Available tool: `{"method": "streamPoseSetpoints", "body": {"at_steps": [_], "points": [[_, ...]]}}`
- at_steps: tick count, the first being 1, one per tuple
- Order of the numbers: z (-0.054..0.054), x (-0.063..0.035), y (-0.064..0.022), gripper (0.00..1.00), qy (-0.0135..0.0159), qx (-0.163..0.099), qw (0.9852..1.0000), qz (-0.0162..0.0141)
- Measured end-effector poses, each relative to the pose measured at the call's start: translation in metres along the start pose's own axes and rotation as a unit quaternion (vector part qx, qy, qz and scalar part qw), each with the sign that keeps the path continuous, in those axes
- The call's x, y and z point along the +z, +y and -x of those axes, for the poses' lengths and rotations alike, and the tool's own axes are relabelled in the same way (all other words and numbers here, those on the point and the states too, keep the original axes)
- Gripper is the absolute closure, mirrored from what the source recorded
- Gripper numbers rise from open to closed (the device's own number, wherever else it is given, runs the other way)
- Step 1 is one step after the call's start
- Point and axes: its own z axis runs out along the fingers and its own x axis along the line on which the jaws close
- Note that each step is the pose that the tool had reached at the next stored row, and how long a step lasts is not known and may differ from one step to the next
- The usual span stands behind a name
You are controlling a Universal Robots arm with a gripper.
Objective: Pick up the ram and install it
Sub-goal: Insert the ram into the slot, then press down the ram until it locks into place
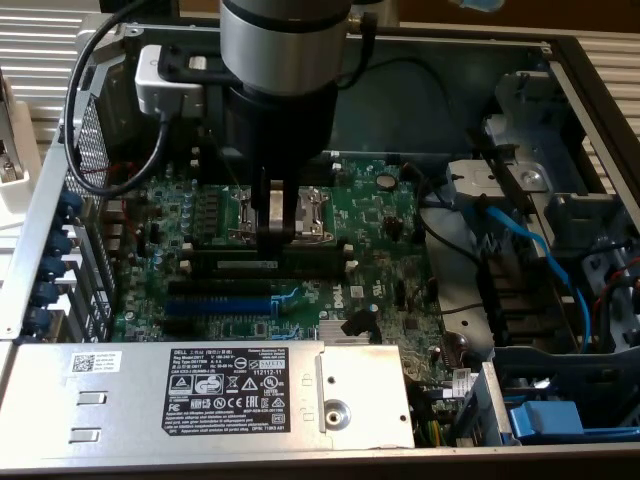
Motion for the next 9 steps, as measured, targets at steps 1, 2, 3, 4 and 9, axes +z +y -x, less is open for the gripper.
{"method": "streamPoseSetpoints", "body": {"at_steps": [1, 2, 3, 4, 9], "points": [[0.0000, -0.0019, 0.0000, 0.79, 0.0000, 0.000, 1.0000, -0.0002], [0.0001, -0.0031, 0.0001, 0.79, 0.0001, 0.000, 1.0000, -0.0004], [0.0001, -0.0033, 0.0001, 0.79, -0.0001, 0.000, 1.0000, -0.0006], [0.0001, -0.0033, 0.0001, 0.79, -0.0001, 0.000, 1.0000, -0.0006], [0.0001, -0.0034, 0.0001, 0.79, 0.0000, 0.000, 1.0000, -0.0006]]}}
